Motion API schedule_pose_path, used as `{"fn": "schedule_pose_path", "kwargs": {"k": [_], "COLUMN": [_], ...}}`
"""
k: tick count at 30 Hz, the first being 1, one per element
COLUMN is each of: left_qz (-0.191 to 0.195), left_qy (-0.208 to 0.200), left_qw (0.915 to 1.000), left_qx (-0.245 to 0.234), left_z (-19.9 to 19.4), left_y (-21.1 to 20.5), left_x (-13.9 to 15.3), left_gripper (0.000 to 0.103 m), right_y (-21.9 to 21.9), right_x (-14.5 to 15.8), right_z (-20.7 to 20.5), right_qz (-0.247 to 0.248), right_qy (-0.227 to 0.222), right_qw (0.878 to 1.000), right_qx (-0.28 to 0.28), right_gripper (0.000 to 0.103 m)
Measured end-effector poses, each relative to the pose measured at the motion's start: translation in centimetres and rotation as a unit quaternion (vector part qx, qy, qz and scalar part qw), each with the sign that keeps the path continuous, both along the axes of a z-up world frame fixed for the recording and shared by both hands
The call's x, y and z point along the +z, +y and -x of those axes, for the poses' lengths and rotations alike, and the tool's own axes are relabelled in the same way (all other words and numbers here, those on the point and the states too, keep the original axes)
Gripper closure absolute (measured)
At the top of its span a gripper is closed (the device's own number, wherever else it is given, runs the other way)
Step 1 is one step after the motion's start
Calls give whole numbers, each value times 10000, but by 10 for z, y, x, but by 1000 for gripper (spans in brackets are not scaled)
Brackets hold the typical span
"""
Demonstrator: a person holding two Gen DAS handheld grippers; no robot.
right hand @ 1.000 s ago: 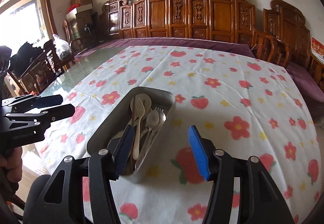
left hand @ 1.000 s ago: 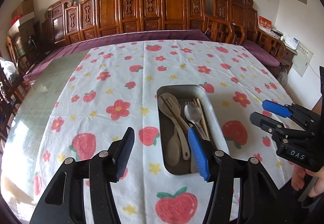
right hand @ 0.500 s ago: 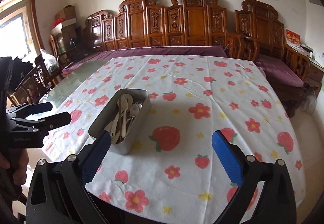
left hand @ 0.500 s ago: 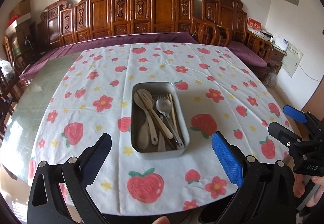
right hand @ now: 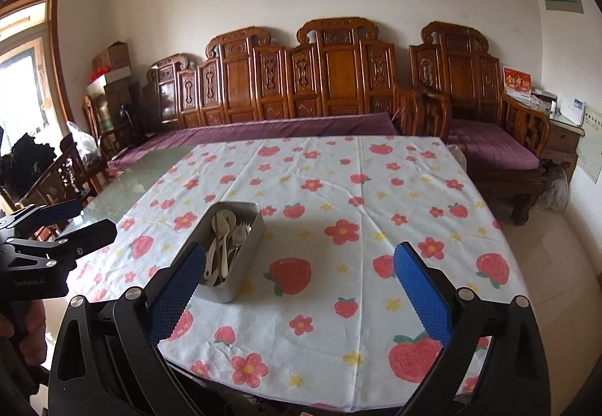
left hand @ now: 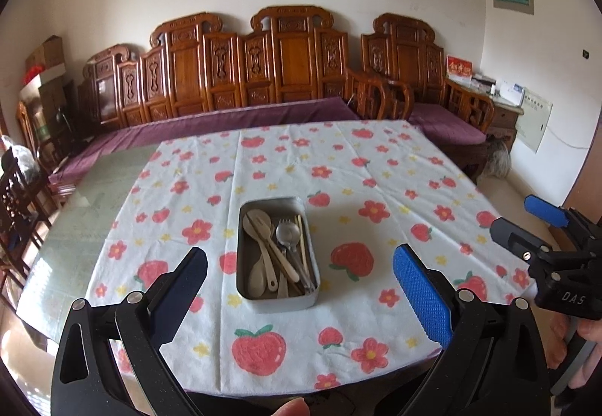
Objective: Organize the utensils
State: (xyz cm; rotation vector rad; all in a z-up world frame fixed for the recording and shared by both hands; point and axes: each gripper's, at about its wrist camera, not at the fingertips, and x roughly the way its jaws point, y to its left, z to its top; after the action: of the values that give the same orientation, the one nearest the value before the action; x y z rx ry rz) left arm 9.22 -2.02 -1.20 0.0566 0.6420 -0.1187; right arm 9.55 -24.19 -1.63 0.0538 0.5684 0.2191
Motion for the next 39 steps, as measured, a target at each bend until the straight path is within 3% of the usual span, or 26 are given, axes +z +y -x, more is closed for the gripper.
{"fn": "schedule_pose_path", "kwargs": {"k": [15, 39], "left_qz": [136, 222], "left_qy": [-934, -998], "left_qw": [9952, 9942], "left_qx": [250, 323], "left_z": [43, 47], "left_y": [1, 8], "left_x": [63, 63], "left_gripper": [8, 8], "right_y": [-7, -5], "right_x": [68, 69], "right_z": [44, 45], "right_qz": [17, 34], "right_qy": [-946, -963], "right_qw": [9955, 9953], "right_qx": [-112, -105], "right_gripper": [3, 3]}}
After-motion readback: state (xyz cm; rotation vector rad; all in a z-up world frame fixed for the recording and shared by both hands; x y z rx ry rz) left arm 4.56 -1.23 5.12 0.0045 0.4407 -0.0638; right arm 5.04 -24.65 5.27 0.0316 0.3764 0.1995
